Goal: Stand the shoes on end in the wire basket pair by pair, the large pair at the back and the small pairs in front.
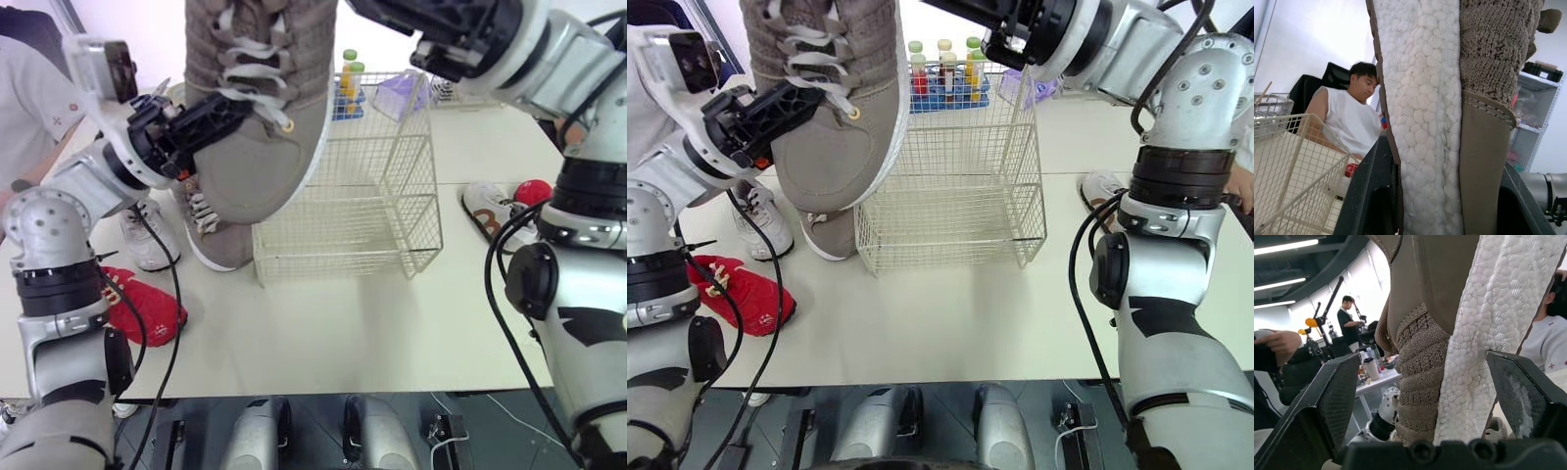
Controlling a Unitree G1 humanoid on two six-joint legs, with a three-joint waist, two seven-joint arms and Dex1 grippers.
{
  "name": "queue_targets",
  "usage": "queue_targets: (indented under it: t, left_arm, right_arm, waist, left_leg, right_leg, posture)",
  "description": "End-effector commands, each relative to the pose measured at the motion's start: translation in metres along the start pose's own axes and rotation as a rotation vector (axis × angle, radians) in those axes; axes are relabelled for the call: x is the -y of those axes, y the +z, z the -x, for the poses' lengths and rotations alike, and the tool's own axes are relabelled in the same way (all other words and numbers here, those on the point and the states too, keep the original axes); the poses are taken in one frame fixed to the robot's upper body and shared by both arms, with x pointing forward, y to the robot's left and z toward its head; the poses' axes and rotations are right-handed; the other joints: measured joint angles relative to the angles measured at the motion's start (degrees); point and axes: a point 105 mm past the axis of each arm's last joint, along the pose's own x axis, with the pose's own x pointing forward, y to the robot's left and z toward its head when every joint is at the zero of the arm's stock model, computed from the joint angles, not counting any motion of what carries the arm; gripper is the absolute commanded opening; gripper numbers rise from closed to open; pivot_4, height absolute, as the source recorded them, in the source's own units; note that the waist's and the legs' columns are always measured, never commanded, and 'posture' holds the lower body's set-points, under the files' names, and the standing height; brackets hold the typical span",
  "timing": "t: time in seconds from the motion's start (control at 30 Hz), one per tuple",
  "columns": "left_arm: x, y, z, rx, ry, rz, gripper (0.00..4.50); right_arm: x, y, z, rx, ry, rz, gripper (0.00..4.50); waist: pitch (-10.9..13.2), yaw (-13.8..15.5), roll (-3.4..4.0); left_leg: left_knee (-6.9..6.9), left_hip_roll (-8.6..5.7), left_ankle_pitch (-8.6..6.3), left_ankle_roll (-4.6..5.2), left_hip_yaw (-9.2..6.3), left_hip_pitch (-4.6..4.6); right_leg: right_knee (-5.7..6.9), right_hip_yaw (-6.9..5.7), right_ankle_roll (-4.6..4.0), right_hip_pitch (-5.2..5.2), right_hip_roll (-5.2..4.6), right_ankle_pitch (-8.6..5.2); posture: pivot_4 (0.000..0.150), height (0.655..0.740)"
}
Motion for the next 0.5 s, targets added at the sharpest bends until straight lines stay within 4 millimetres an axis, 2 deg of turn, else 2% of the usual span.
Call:
queue_targets:
  t: [0.03, 0.1, 0.3, 0.5]
  left_arm:
    - [0.026, 0.014, -0.016, 0.006, -0.138, -0.074, 1.14]
    - [0.028, 0.017, -0.016, 0.016, -0.140, -0.082, 1.14]
    - [0.030, 0.019, -0.018, 0.019, -0.146, -0.088, 1.14]
    - [0.024, 0.004, -0.019, -0.043, -0.132, -0.076, 1.14]
  right_arm:
    - [0.011, 0.006, -0.003, 0.001, -0.054, 0.044, 4.41]
    - [0.017, 0.005, -0.002, -0.014, -0.078, 0.055, 4.41]
    - [0.013, -0.001, -0.008, -0.034, -0.033, 0.041, 4.41]
    - [0.000, -0.002, -0.015, -0.022, 0.070, -0.058, 4.41]
  waist:
    - [0.0, 0.0, 0.00]
    - [0.0, 0.0, 0.00]
    - [0.0, 0.0, 0.01]
    - [0.0, 0.0, 0.01]
  left_leg:
    - [0.00, 0.00, 0.00, 0.00, 0.00, 0.00]
    - [0.01, 0.00, 0.00, 0.00, 0.00, 0.00]
    - [-0.02, -0.02, 0.00, 0.00, -0.01, 0.00]
    - [-0.02, -0.02, 0.00, 0.00, 0.00, 0.00]
  right_leg:
    - [0.00, 0.00, 0.00, 0.00, 0.00, 0.00]
    - [0.00, 0.00, 0.00, 0.00, 0.00, 0.00]
    - [-0.02, 0.01, 0.01, 0.00, -0.01, 0.00]
    - [-0.01, 0.01, 0.01, 0.00, -0.01, 0.00]
  posture:
    - [0.150, 0.7400]
    - [0.150, 0.7400]
    - [0.150, 0.7400]
    - [0.150, 0.7400]
